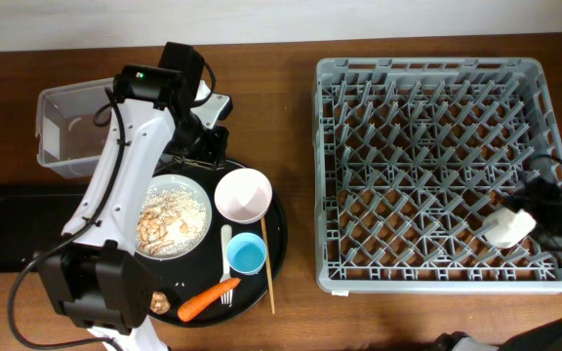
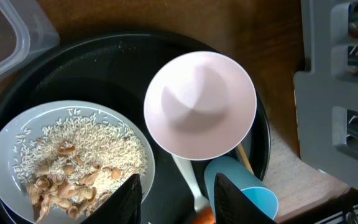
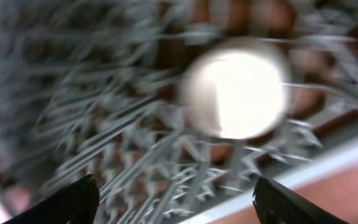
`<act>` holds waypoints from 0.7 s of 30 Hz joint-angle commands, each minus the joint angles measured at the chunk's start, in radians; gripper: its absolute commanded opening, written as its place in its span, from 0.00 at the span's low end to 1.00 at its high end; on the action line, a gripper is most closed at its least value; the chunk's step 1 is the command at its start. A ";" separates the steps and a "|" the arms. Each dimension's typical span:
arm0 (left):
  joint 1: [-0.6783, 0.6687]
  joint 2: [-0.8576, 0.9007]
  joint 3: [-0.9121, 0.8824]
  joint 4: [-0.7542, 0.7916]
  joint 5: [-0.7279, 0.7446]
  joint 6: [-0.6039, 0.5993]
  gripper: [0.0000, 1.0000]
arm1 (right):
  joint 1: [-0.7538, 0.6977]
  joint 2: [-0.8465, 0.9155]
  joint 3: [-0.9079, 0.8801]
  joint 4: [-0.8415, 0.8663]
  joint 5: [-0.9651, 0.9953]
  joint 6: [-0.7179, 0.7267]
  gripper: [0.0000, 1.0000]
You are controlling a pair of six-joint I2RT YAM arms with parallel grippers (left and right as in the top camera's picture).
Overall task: Sort waste into correct bins and load items into the dishwasher rack
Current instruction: 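Place the white cup upside down in the rack's right side with right gripper, then grasp the blue cup with the left gripper and lift it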
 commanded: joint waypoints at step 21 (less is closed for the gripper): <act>-0.124 -0.324 -0.363 -0.111 -0.205 -0.403 0.51 | 0.744 -0.047 0.014 -0.013 0.116 -0.047 0.92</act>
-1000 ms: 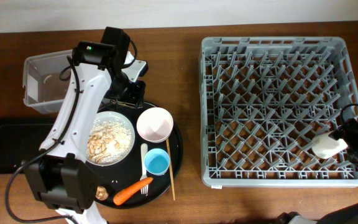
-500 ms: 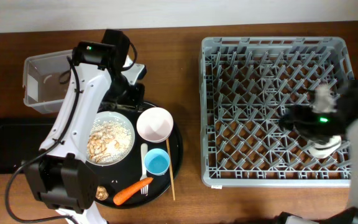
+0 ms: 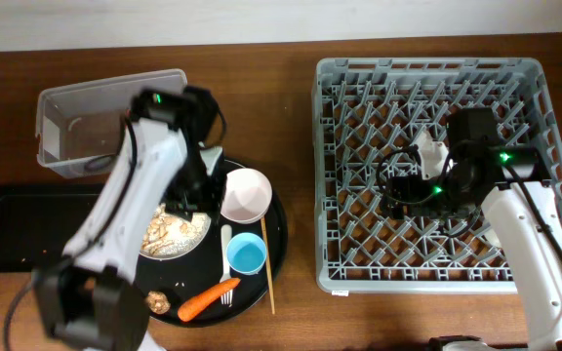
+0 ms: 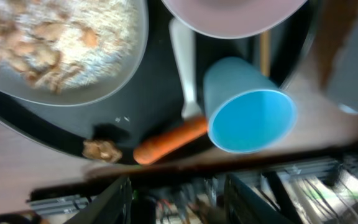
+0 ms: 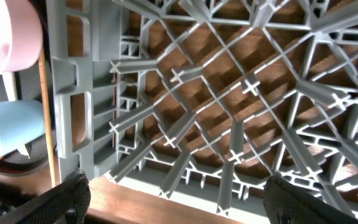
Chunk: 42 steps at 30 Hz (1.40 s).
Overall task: Sort waste into correct bins and load items into the dishwasher rack
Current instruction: 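Grasp the blue cup with the left gripper and lift it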
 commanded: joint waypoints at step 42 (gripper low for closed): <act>0.193 -0.100 -0.225 0.795 1.272 0.251 0.00 | 0.008 -0.011 0.088 0.150 -0.812 -0.412 0.99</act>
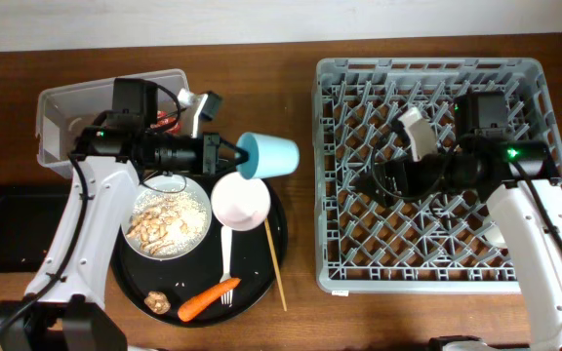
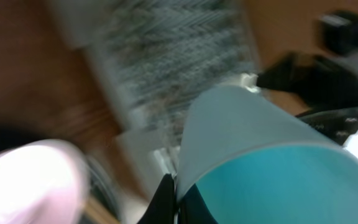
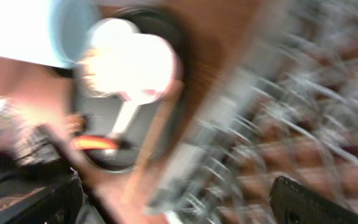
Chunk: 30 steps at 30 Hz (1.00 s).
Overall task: Sort waste into correct bins and load items into the dishwasher rack
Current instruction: 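Grasp the blue cup with the left gripper and lift it, then hand the blue cup from the left gripper to the right gripper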
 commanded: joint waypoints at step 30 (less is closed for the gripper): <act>-0.200 0.132 0.010 0.262 0.481 -0.010 0.00 | 0.085 -0.011 0.021 0.111 -0.497 -0.132 0.47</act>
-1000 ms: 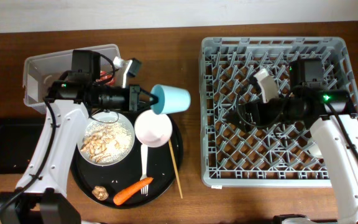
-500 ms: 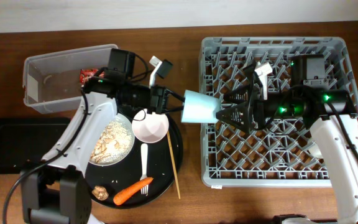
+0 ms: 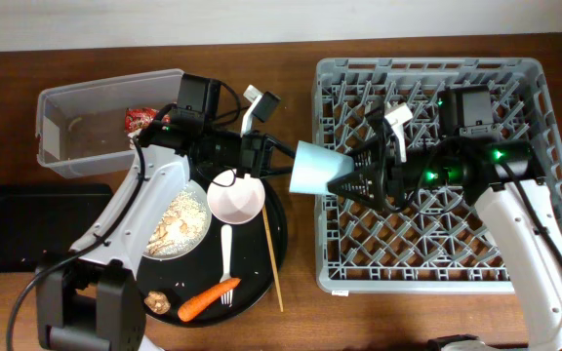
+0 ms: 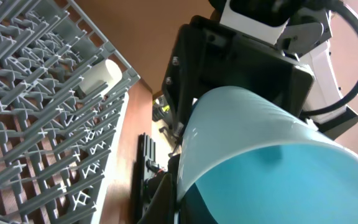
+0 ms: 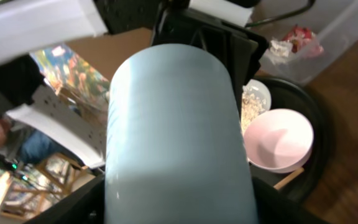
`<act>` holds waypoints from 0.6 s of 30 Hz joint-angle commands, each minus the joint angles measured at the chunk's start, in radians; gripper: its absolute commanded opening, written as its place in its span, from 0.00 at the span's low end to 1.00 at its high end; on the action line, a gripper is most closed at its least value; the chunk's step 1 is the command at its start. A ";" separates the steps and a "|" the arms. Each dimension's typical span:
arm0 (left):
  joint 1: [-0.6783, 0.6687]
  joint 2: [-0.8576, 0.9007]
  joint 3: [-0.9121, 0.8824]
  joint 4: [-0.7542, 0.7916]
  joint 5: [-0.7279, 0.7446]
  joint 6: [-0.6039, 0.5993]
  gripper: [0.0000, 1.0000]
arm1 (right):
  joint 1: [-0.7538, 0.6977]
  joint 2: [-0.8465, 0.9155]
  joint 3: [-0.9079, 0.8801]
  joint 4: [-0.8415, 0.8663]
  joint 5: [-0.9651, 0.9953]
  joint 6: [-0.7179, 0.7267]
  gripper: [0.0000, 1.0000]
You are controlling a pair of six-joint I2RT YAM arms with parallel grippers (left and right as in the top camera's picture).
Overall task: Sort waste into correct bins and load items into the dishwasher rack
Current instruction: 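Hand the blue cup from the left gripper to the right gripper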
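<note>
The light blue cup hangs on its side in the air between the black round tray and the grey dishwasher rack. My left gripper is shut on its rim, one finger inside the cup. My right gripper faces it from the rack side. It is open, with a finger on each side of the cup's base end. A pink bowl, a plate of rice and scraps, a white fork, a carrot and a chopstick lie on the tray.
A clear bin at the back left holds a red wrapper. A flat black tray lies at the left edge. A small brown scrap sits at the round tray's front.
The left gripper has carried the cup further right, up to the rack's left edge. The right gripper has come left and now straddles the cup's base.
The cup first stood upright on the round tray, the left gripper open over the bowl and the right gripper at the rack's far right. Later the left gripper held the cup sideways above the tray. Now both grippers meet at the cup.
</note>
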 commanded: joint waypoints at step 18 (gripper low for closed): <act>0.071 0.005 0.010 -0.331 -0.663 -0.003 0.64 | -0.122 -0.011 0.072 -0.064 0.671 0.245 0.22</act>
